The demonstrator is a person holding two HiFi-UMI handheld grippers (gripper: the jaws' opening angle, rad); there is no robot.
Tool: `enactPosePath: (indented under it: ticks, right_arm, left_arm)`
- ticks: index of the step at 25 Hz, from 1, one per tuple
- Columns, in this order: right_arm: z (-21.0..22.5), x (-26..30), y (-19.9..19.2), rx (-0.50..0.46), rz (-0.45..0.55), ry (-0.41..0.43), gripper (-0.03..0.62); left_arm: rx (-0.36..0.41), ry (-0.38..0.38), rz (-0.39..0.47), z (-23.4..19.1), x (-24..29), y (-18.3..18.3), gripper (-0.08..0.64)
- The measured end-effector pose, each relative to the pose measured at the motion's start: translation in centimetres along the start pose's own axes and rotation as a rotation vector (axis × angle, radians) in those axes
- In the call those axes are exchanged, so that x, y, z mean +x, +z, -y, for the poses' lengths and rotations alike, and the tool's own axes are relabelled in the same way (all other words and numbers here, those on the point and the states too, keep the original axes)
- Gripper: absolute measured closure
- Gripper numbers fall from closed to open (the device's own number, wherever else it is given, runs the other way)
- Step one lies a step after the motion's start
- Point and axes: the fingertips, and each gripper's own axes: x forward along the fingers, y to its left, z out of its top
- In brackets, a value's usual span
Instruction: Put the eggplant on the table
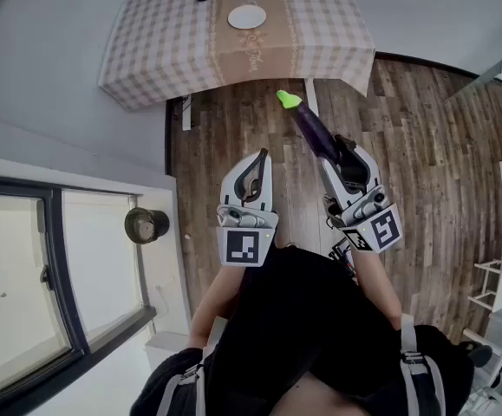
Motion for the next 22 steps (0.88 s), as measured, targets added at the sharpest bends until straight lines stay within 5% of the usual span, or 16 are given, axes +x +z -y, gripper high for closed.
enactPosePath:
  ticks: [22]
  right_arm:
    - [5.7,21.7,-4.6,0.039,0.030,0.074,0.422]
  left_arm:
    - [0.003,0.000,0.020,-18.1,13.9,-2.4,0.568]
